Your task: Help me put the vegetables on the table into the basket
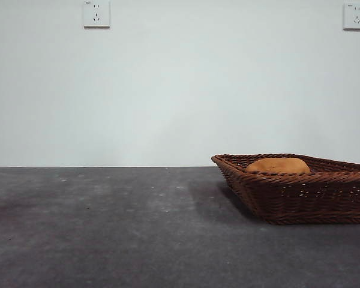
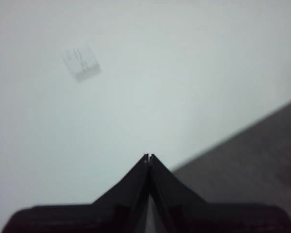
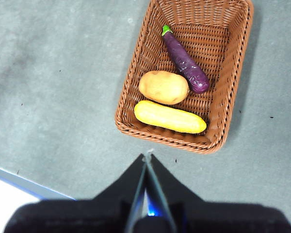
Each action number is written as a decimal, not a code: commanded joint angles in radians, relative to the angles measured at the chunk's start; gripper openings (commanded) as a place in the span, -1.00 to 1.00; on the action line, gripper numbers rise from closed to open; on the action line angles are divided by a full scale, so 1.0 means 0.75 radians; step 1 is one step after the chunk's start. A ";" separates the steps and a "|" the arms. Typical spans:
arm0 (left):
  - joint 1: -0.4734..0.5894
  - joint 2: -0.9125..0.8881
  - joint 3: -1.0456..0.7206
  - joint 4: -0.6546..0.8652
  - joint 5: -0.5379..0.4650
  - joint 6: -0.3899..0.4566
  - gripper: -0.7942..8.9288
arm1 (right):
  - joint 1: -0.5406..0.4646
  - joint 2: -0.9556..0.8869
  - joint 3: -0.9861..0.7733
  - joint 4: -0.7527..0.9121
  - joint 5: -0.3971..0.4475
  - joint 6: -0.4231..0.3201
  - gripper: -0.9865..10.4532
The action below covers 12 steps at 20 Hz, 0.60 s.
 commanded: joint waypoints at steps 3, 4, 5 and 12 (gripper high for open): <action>0.016 -0.216 -0.458 0.122 -0.019 -0.136 -0.84 | 0.001 0.003 0.001 -0.030 -0.003 0.007 -0.82; 0.016 -0.261 -0.529 0.129 -0.024 -0.162 -0.84 | 0.001 0.003 0.001 -0.030 -0.003 0.007 -0.82; 0.015 -0.300 -0.590 0.130 -0.052 -0.194 -0.84 | 0.001 0.003 0.001 -0.030 -0.003 0.007 -0.82; 0.019 -0.523 -0.861 0.122 -0.121 -0.339 -0.84 | 0.001 0.003 0.001 -0.030 -0.003 0.007 -0.82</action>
